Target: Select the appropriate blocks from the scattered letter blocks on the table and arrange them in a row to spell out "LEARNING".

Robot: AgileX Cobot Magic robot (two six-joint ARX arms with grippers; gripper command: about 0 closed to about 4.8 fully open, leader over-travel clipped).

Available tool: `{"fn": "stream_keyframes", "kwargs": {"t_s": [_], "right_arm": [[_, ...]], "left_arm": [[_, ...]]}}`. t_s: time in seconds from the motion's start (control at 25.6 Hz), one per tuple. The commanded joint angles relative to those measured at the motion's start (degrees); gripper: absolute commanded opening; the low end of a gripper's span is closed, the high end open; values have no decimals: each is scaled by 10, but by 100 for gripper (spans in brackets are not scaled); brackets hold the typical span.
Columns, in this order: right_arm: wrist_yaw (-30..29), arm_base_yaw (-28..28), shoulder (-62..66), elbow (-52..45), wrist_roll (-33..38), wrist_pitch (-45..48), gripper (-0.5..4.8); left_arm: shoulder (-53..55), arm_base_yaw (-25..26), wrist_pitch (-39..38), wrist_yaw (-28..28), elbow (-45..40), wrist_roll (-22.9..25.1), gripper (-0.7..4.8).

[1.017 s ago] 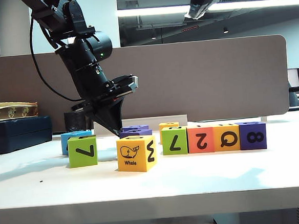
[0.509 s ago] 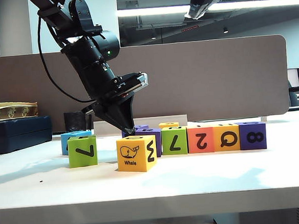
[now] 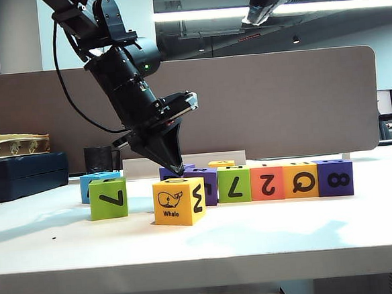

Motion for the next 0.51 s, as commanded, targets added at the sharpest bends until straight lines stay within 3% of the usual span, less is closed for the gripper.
{"fn": "stream_keyframes", "kwargs": {"t_s": [0.04, 0.23, 0.31, 0.43, 0.51], "right_arm": [[1, 0, -2, 4, 1, 7, -2], [2, 0, -2, 4, 1, 8, -2], [5, 0, -2, 4, 1, 8, -2], [5, 0, -2, 5, 1, 9, -2], [5, 0, -2, 5, 1, 10, -2]], "left_arm": [[-3, 0, -3, -46, 2, 0, -6], [-5, 0, -10, -156, 26, 1, -6], [-8, 0, -5, -176, 39, 3, -6], [-8, 0, 12, -170, 66, 3, 3], [-8, -3, 30, -141, 78, 2, 65]]}}
